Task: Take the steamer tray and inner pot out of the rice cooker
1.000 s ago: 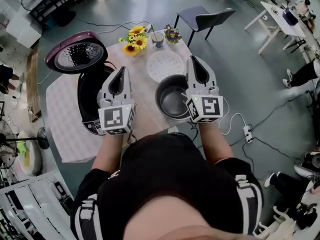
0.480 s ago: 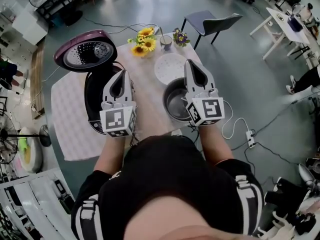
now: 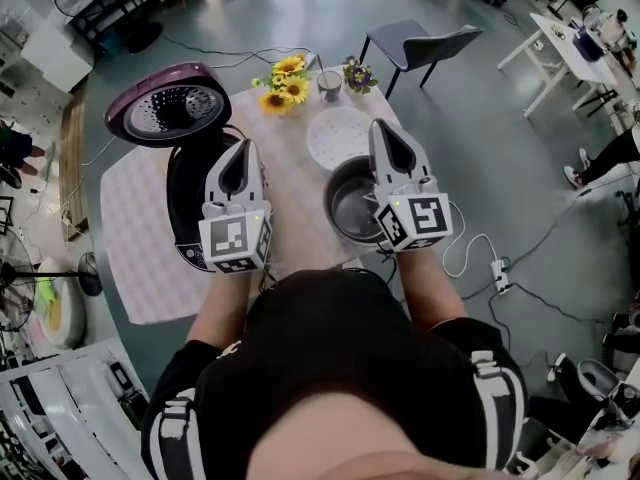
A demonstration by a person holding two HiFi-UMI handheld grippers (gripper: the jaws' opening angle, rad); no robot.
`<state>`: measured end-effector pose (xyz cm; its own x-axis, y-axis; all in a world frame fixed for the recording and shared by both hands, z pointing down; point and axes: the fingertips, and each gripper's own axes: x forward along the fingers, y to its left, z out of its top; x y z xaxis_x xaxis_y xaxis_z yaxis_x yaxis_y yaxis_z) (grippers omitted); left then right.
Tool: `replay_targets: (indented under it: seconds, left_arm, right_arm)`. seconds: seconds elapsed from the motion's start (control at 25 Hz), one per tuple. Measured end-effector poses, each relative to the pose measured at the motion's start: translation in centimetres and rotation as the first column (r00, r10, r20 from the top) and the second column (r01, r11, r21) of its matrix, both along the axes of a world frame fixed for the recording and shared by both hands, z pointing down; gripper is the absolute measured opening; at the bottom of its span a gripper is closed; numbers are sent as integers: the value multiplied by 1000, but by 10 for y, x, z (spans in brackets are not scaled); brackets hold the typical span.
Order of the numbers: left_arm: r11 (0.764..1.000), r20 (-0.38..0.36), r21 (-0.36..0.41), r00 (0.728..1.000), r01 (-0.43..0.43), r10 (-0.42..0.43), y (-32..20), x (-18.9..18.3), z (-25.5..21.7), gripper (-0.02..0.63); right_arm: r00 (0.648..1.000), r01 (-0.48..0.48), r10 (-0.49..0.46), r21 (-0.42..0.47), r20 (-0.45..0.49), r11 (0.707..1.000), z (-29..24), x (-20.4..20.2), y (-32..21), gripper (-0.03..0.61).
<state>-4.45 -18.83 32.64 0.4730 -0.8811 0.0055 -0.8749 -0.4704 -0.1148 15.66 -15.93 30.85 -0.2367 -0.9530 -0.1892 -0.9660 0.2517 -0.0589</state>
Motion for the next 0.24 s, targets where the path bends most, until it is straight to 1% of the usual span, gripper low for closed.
replay_targets:
  seconds: [0.24]
  left_arm:
    - [1000, 10, 1, 1000, 4, -4, -2, 9, 0, 3]
  right_arm:
    - [1000, 0, 0, -12, 11, 1000, 2, 8, -3, -2]
